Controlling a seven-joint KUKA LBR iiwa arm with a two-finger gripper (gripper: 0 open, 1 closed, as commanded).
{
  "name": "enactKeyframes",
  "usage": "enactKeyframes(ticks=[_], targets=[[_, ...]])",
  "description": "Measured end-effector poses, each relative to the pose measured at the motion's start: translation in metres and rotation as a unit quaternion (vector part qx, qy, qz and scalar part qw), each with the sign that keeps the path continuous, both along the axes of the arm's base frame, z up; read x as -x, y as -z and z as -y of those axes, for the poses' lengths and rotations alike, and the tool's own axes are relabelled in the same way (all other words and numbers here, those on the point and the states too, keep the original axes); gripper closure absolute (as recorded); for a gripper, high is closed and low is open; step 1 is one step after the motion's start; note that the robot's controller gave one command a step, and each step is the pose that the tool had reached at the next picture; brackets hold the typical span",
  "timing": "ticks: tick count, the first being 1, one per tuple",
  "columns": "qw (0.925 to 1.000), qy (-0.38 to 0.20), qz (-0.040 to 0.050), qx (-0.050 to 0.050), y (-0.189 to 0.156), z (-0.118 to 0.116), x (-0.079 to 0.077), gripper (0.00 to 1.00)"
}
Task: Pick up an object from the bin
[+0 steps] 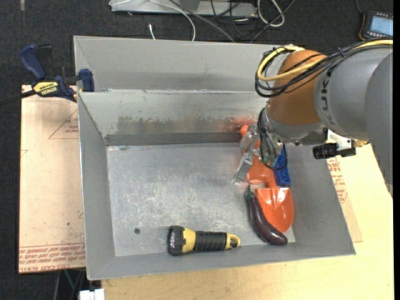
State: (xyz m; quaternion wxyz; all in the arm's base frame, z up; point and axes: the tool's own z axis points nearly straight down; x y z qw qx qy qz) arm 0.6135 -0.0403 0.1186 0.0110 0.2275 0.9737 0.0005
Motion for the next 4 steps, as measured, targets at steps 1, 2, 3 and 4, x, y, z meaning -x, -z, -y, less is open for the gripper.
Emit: enactKeyframes(ticks=[1, 2, 3, 4], targets=[[0.9999, 0.014, 0.0020, 0.000, 0.018, 0.009, -0.019, 1.00], [0.9999, 0.014, 0.0019, 0.000, 0.018, 0.009, -0.019, 1.00], [0.9998, 0.018, 0.0026, -0.001, 0.044, 0.040, -0.019, 1.00], [0.9998, 0.018, 0.0028, -0.001, 0.042, 0.039, -0.021, 1.00]])
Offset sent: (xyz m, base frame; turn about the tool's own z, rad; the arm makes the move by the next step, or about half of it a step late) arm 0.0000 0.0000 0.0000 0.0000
